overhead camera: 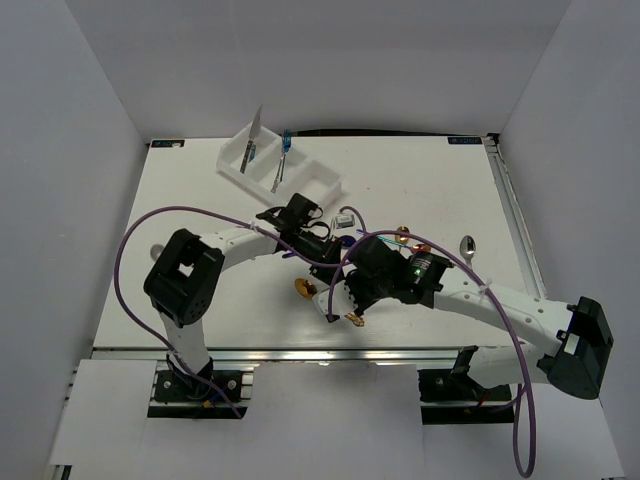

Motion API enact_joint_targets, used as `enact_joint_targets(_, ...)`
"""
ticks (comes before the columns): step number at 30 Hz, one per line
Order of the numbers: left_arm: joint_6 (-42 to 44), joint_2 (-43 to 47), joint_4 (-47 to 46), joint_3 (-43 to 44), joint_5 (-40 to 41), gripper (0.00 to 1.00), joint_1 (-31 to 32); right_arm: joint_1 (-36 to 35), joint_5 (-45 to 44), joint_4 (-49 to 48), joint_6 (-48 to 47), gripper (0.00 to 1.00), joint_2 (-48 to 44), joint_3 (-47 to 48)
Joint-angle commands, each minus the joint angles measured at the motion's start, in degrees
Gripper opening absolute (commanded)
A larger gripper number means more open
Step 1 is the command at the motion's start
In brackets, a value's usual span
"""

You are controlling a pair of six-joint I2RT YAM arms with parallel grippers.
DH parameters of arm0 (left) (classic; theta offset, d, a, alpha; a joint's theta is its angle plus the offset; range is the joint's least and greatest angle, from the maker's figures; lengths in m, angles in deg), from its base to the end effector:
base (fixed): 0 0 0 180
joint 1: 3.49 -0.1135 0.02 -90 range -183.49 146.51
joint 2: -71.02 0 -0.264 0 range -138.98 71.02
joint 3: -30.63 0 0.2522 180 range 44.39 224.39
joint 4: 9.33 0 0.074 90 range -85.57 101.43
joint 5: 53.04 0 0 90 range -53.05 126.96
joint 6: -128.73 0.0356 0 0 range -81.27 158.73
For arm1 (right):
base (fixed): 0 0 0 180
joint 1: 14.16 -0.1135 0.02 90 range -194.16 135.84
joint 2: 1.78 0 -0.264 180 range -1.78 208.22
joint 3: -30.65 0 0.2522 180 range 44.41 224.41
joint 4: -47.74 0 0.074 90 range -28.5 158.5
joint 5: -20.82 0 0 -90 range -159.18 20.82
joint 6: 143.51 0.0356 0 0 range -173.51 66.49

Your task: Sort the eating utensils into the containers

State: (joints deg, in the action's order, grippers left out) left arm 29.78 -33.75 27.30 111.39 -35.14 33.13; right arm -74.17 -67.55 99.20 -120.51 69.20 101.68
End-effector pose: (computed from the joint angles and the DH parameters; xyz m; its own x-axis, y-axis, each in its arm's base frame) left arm 0.2682 -0.2415 0.1921 -0.7778 0.5185 -0.3553 0.4422 0.0496 -0.8955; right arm 0.1263 0.2209 0.2777 0.6524 -0.7103 -0.2642 -0.7014 -0.4339 -0.5655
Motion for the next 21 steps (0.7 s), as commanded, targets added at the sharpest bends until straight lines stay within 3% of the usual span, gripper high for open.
enact_joint_targets(1,2.18,0.09,1.91,2.08,-3.32,0.00,0.91,-0.28,-1.19,-2.18,-1.55,0.04,-0.40,0.38)
enact_joint_targets(3,2.53,0.44,2.09,2.43,-2.88,0.00,0.91,-0.28,-1.45,-2.45,-0.85,0.20,-0.49,0.21)
enact_joint_targets(4,2.88,0.88,2.44,2.61,-1.92,0.00,0.91,-0.20,-3.63,-2.62,-0.68,0.41,-0.84,0.12)
enact_joint_targets(6,3.32,1.15,3.31,3.22,-0.51,0.00,0.91,-0.28,-4.70,-3.15,-0.32,0.67,-1.37,-0.32)
enact_joint_targets(7,3.24,1.41,4.01,3.40,0.98,0.00,0.82,-0.20,-5.49,-3.24,-0.23,0.89,-1.63,-0.24)
enact_joint_targets(15,4.20,1.85,6.74,4.89,7.58,0.00,-1.99,2.79,-4.97,1.06,-0.67,0.89,-6.02,3.01)
enact_joint_targets(21,1.05,4.57,5.00,9.63,14.42,0.00,-10.59,11.74,0.30,-1.73,1.95,0.89,-14.54,3.90)
